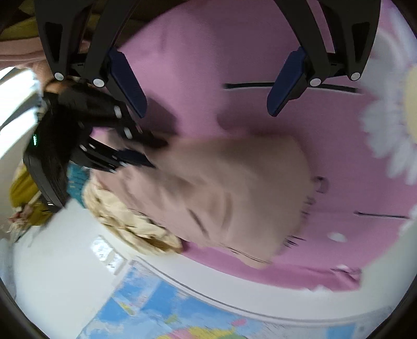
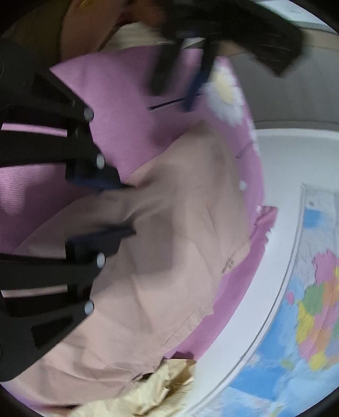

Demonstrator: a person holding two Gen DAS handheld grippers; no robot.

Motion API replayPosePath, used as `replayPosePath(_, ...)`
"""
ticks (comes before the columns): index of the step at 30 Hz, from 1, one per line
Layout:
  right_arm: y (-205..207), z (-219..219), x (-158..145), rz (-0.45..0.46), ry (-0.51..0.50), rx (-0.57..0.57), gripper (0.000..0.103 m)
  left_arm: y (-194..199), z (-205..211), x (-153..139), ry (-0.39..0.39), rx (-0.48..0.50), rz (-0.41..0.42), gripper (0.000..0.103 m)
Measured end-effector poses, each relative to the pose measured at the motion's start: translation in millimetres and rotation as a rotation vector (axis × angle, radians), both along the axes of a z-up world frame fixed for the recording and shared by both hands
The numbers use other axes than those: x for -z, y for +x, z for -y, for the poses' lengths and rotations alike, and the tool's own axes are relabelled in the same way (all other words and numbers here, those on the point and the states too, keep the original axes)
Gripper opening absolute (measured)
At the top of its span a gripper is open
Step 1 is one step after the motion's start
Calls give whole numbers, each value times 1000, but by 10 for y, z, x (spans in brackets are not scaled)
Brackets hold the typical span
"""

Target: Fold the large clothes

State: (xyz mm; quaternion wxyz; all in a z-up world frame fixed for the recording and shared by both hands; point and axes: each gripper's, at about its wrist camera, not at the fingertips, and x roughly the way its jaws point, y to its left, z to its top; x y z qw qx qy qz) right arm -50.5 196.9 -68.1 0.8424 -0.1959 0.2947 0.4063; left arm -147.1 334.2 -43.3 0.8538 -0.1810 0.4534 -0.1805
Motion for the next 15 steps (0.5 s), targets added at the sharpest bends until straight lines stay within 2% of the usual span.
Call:
replayPosePath(3,39,64,-115,-40,79,14,21,170,129,89,-83,26,-25,90)
replayPosePath(5,56,95,-143,-70,114,14,21,279,150,123,-125,19,-37,90)
replayPosePath(7,71,136,-143,-102,139,18,22,405,100,146,-203,-8,-43,90)
replayPosePath(8,71,148,-146,-110,143,21,24,473,54,162,-259,-20,-43,90)
replayPosePath(10,78,237,-155,-147,178,32,30,562,-22,171,-310,-55,-40,90)
replayPosePath(12,70,379,-173,-199,227,42,33,650,-29,171,-340,-68,-52,91)
replayPosePath(14,68,593,-191,-268,299,50,41,761,9,162,-307,-66,-67,91)
replayPosePath(15,65,739,-189,-325,348,48,53,838,59,158,-291,-60,-71,91)
